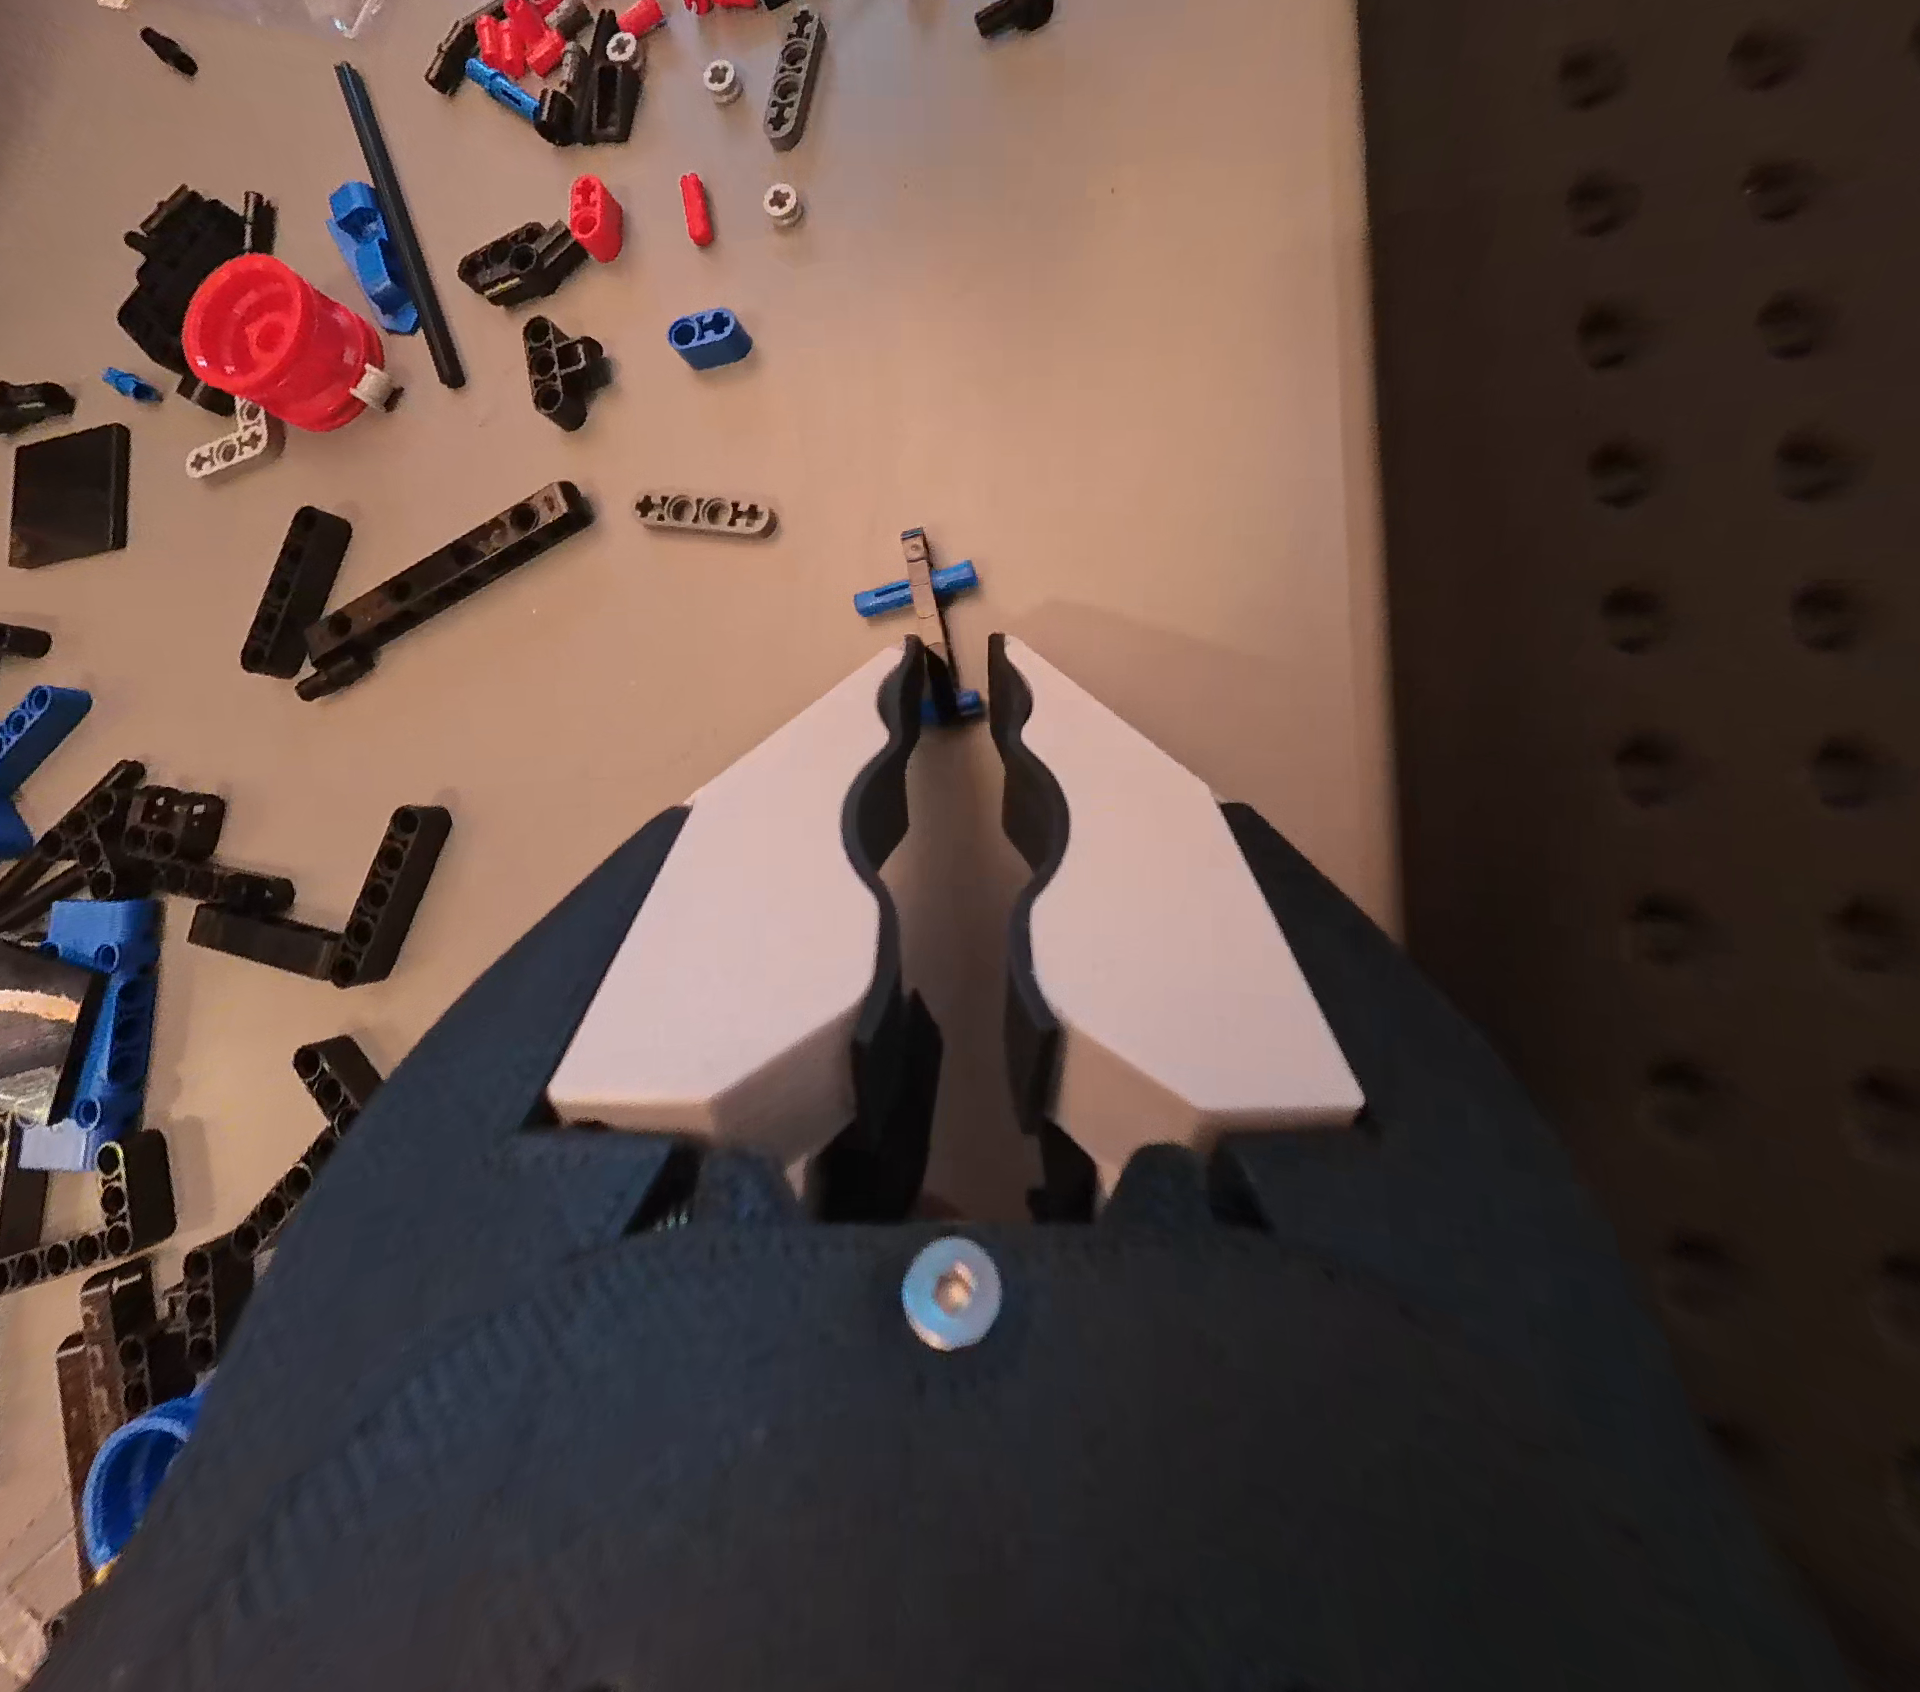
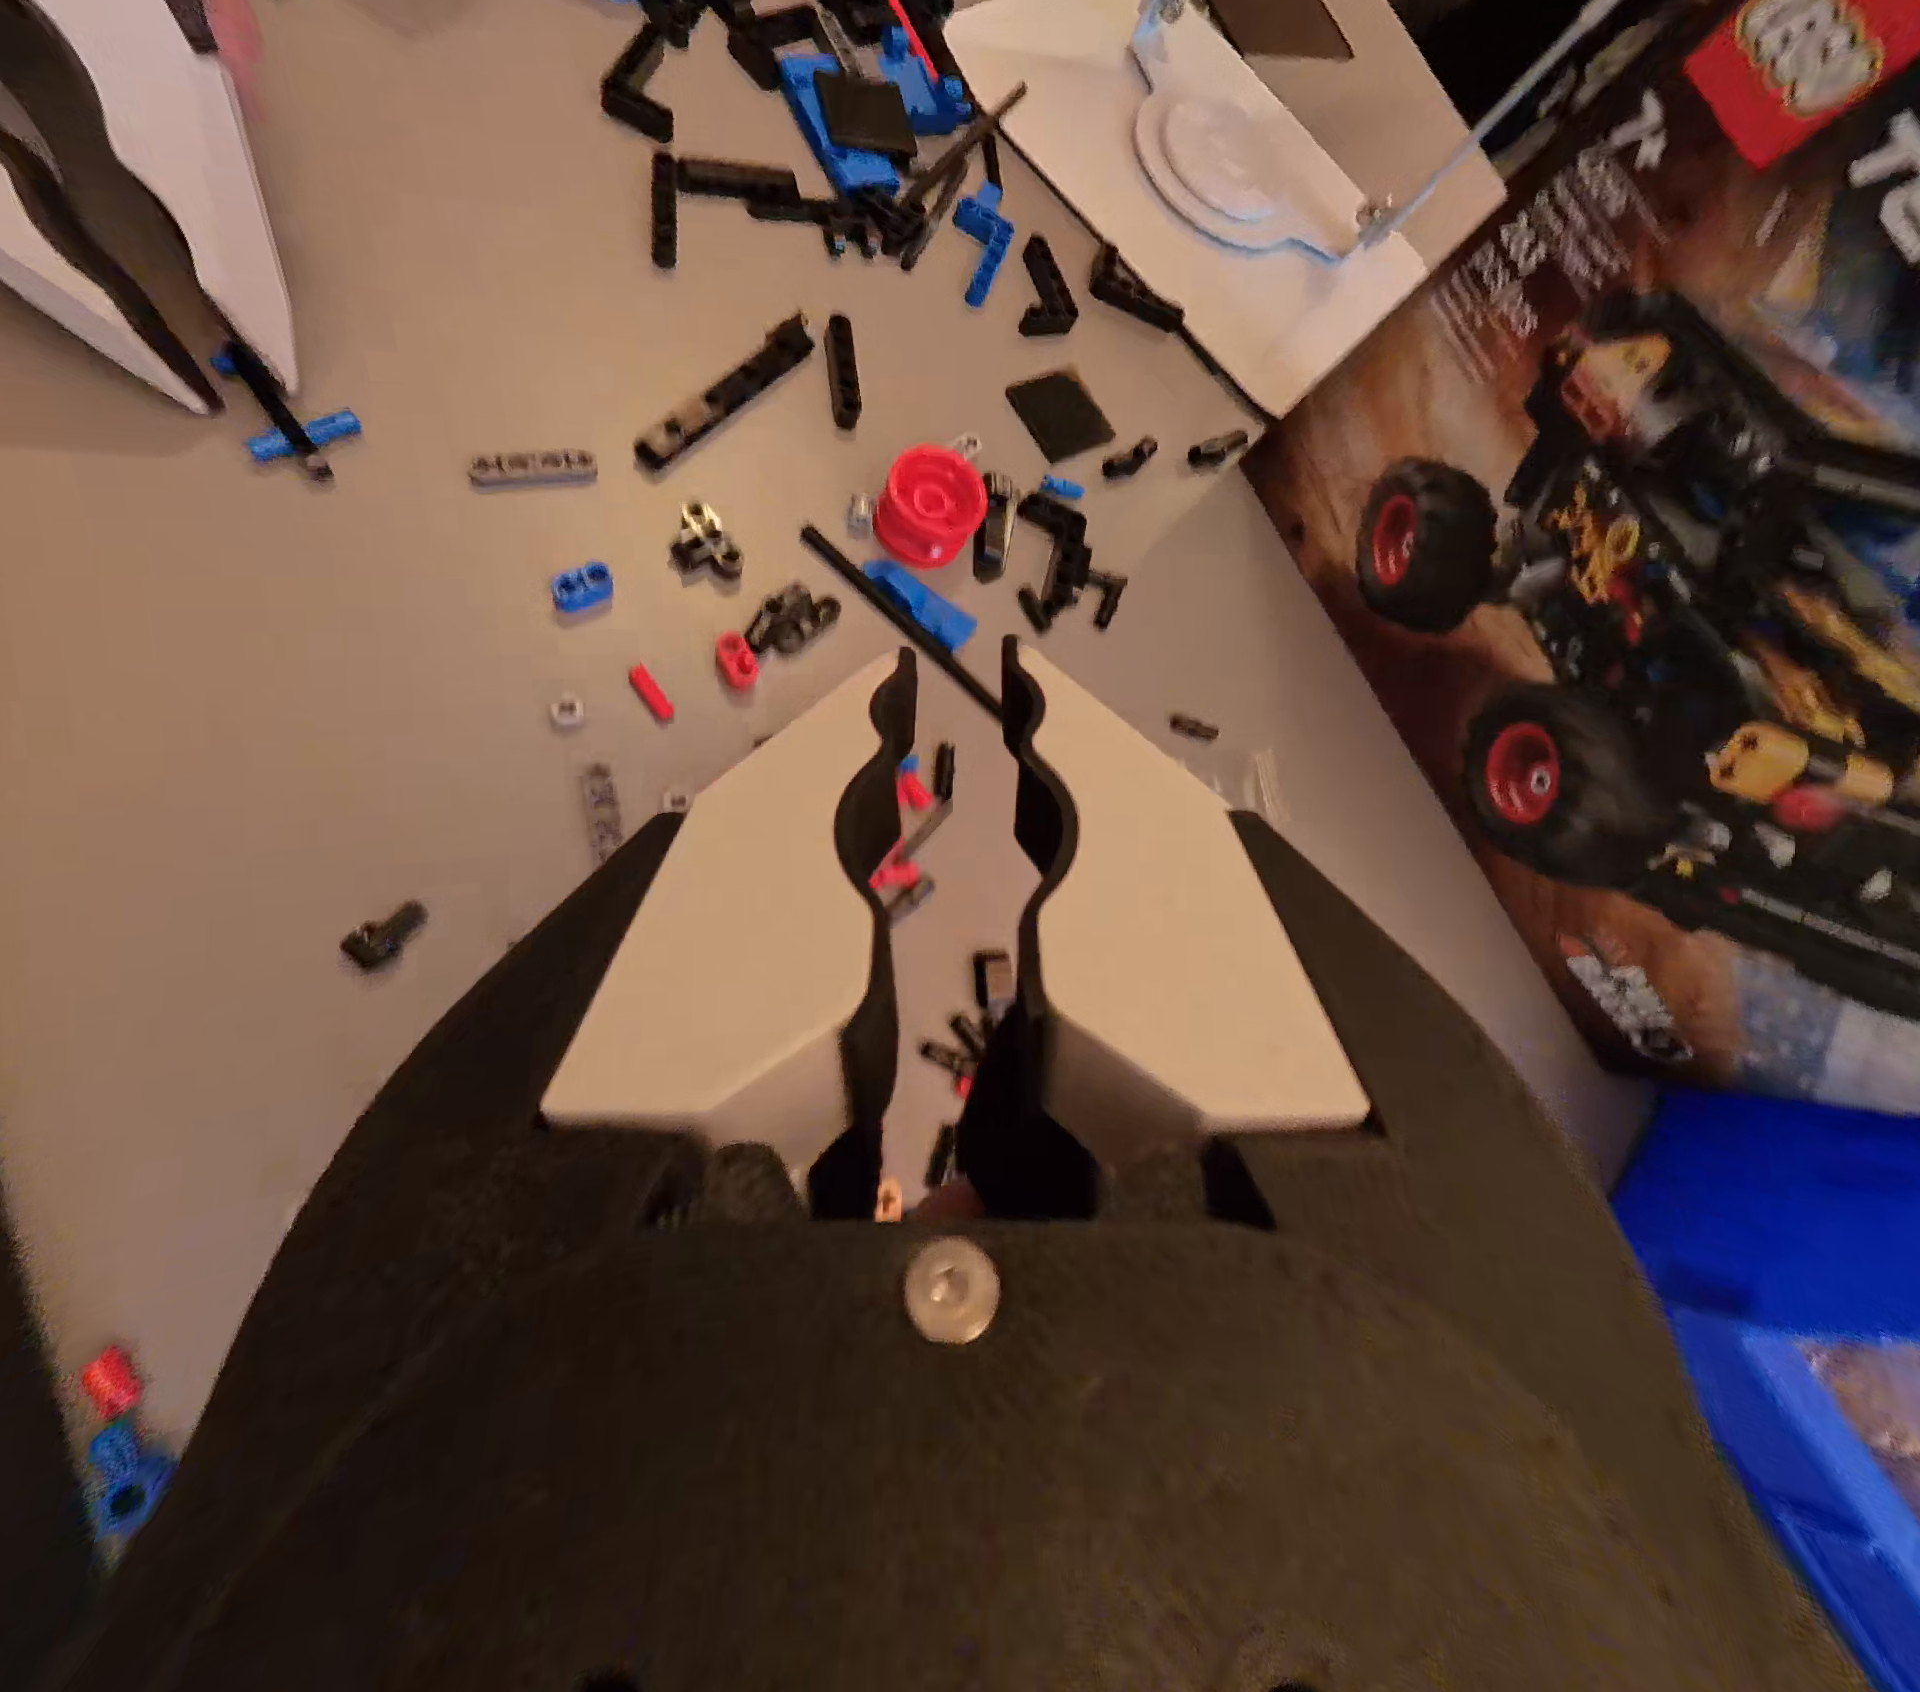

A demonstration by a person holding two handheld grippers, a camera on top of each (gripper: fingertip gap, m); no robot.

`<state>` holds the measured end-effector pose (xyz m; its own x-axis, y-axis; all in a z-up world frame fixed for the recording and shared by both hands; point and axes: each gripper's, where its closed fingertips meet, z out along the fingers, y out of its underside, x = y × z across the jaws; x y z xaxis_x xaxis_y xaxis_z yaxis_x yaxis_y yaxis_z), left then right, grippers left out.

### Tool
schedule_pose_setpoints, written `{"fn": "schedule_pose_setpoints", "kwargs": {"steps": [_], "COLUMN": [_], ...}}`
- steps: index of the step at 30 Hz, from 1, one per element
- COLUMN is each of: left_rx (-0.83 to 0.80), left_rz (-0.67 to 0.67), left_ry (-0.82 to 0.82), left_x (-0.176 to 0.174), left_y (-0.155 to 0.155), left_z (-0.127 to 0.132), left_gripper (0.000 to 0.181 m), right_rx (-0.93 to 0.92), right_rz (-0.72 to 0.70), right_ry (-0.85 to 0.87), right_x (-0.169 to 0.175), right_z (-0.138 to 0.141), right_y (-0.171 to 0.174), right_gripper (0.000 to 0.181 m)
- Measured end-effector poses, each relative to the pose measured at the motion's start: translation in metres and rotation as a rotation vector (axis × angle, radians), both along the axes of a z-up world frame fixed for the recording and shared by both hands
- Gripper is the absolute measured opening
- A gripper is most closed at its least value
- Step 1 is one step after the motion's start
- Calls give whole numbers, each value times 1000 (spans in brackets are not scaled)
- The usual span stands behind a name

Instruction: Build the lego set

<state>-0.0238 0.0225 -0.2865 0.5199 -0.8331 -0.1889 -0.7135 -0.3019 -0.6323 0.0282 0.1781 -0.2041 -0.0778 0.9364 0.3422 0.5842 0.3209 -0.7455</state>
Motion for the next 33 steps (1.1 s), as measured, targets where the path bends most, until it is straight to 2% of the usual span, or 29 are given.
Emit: {"fn": "schedule_pose_setpoints", "kwargs": {"steps": [3, 6, 11, 15, 21, 25, 28, 33], "left_rx": [-4, -2, 0, 5, 17, 10, 10, 14], "left_rz": [-10, -15, -10, -5, 12, 17, 19, 14], "left_ry": [-9, -10, -21, -17, 8, -8, -4, 4], "left_x": [4, 6, 4, 2, -5, -6, -7, -6], "left_y": [0, 1, 2, 3, 7, 6, 7, 6], "left_z": [0, 0, 0, 0, 1, 1, 1, 1], "left_gripper": [7, 7, 9, 11, 13, 13, 14, 13], "right_rx": [0, 6, 20, -23, -196, -219, -201, -33], "right_rz": [79, 174, 298, 295, 256, 241, 250, 301], "right_ry": [17, -1, -122, -186, -257, -250, -251, -263], "right_x": [-41, -104, -213, -267, -288, -292, -293, -295], "right_z": [16, 23, -13, -45, -72, -75, -76, -76], "right_y": [-14, -28, -38, -29, -17, -12, -12, -16], "right_gripper": [12, 8, 9, 11, 11, 8, 9, 13]}}
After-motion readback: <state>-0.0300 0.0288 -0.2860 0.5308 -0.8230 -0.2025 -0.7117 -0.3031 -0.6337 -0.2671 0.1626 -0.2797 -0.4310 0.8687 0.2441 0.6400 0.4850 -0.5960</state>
